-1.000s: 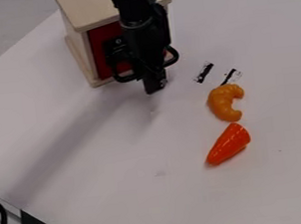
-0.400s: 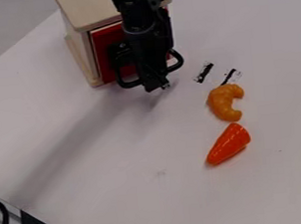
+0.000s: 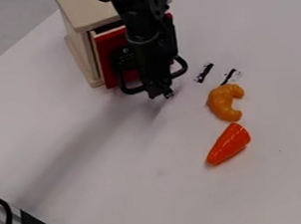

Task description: Open the drawer

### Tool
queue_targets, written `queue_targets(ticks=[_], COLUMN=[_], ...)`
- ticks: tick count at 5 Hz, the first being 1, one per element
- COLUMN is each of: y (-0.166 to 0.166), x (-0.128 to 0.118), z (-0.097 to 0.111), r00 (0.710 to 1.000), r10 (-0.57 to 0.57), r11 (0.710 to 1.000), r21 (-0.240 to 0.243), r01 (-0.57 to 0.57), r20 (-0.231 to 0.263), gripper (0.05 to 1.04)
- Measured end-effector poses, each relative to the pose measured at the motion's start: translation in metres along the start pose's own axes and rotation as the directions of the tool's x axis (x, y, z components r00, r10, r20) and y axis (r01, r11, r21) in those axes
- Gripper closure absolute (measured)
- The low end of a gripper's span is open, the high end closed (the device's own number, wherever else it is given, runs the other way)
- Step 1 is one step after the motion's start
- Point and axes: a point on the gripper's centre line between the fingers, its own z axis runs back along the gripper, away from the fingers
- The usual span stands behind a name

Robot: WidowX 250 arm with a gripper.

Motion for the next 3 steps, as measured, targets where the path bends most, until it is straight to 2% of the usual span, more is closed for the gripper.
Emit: queue_targets(ticks=[3], y=[-0.04], x=[0.005], z=[0.009], r00=[0.998], r10=[-0.053], r11=[0.998], r21=[-0.041], r01=[0.054], r20=[0.016], gripper=[0.966])
